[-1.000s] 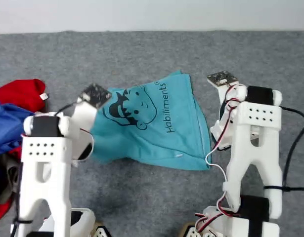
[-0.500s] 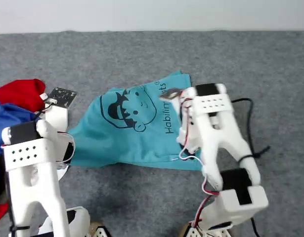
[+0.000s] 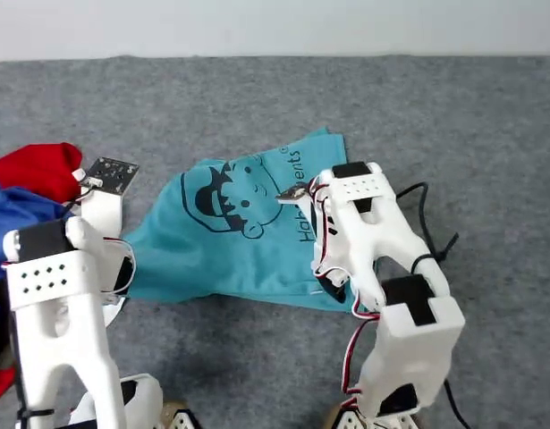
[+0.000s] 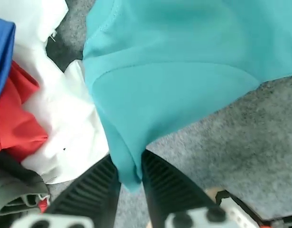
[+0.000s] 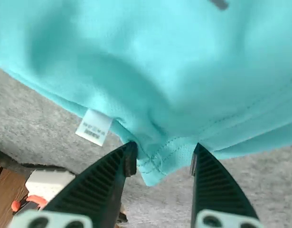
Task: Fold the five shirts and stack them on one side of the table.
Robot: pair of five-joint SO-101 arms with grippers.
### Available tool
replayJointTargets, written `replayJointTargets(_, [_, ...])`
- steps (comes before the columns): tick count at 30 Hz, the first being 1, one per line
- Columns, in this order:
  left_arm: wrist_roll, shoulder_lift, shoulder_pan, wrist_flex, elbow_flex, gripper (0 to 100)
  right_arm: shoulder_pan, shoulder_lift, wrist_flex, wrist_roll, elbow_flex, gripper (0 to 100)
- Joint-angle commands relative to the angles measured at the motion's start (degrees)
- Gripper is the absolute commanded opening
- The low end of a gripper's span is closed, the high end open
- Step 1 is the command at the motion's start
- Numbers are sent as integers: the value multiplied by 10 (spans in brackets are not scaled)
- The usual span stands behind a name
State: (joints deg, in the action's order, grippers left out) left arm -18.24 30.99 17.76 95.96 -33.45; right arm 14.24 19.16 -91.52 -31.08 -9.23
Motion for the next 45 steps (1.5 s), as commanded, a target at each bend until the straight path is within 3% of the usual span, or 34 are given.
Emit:
replayJointTargets(1, [4,14,1,-24,-7,15,10,1,4,-6,30,190])
replayJointTargets(14, [4,14,1,-24,-11,15,25,-87,-71,-7,26,190])
replayJointTargets(21, [4,14,0,-25,-11,15,25,-22,-17,-15,24,190])
replayJointTargets(37, [4,14,0,-25,-12,15,20,65,-10,-15,24,184])
replayJointTargets(43, [4,14,0,-25,-12,15,10,81,-6,-14,26,7])
replayJointTargets(45, [4,14,0,-25,-12,15,1,80,-9,-14,27,12])
